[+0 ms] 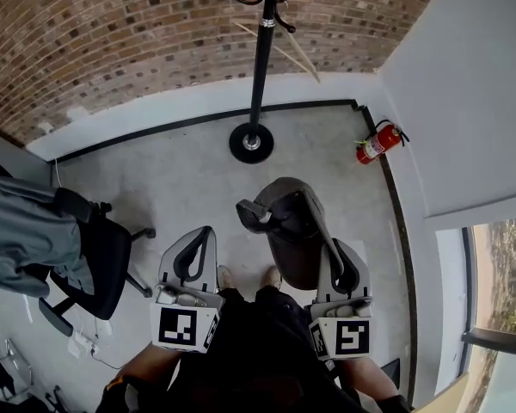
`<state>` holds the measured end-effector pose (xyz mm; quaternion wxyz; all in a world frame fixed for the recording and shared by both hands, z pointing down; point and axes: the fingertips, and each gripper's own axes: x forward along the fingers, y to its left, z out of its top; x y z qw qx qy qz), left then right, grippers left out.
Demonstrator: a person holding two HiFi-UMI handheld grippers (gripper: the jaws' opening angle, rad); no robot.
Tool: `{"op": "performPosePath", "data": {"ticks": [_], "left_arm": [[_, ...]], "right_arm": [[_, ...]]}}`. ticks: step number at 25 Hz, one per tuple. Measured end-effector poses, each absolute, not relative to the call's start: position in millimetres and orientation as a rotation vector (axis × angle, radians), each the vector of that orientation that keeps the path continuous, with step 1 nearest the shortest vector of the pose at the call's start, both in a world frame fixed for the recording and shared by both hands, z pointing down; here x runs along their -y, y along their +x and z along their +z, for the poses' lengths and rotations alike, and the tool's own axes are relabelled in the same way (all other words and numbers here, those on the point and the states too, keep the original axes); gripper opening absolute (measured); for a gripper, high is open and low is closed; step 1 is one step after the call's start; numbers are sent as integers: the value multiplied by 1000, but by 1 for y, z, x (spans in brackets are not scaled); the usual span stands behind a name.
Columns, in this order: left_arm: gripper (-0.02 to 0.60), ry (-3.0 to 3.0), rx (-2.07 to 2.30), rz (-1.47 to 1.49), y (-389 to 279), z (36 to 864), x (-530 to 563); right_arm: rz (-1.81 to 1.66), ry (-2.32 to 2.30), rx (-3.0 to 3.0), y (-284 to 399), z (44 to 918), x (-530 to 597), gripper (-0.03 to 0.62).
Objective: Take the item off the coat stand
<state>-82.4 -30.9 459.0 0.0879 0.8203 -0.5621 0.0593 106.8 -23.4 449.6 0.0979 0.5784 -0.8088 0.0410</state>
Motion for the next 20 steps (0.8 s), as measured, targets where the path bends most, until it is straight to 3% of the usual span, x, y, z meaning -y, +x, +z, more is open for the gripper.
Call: {"op": "performPosePath", "data": {"ticks": [20], "left_arm": [[25, 2380, 1726, 210, -56, 464, 29]], "right_arm": [[134, 1659, 2431, 136, 454, 24, 31]]}}
